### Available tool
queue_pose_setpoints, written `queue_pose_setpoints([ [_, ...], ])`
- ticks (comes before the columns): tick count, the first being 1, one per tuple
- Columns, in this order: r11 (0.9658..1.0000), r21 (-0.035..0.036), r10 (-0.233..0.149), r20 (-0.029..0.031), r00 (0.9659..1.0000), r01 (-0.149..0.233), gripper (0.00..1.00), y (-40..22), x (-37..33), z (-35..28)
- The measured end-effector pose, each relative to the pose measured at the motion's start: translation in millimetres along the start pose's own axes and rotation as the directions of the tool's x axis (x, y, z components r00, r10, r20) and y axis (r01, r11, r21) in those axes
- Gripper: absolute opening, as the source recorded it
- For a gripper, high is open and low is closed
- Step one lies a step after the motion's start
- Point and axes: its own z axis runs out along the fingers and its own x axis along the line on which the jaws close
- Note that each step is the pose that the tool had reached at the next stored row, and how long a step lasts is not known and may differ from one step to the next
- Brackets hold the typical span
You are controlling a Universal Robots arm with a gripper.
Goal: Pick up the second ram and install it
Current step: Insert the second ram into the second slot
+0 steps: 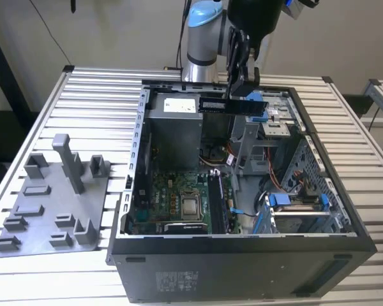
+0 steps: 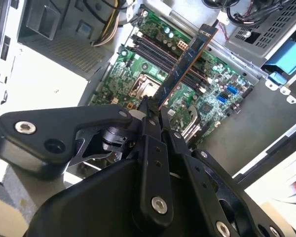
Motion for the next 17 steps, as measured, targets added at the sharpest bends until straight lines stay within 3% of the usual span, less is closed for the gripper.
queue_pose_setpoints([
  [2, 1.0000, 0.0003, 0.006, 0.0004, 1.0000, -0.006, 0.14, 0.0, -0.1, 0.1],
  [5, 0.9986, 0.0030, 0.052, 0.0027, 0.9986, -0.052, 0.14, 0.0, -0.1, 0.3],
  [9, 0.9922, 0.0070, 0.124, 0.0065, 0.9922, -0.124, 0.14, 0.0, -0.1, 0.6],
  [13, 0.9808, 0.0107, 0.195, 0.0106, 0.9808, -0.195, 0.14, 0.0, -0.1, 0.8],
  [17, 0.9647, 0.0140, 0.263, 0.0149, 0.9647, -0.263, 0.14, -0.1, 0.0, 1.0],
])
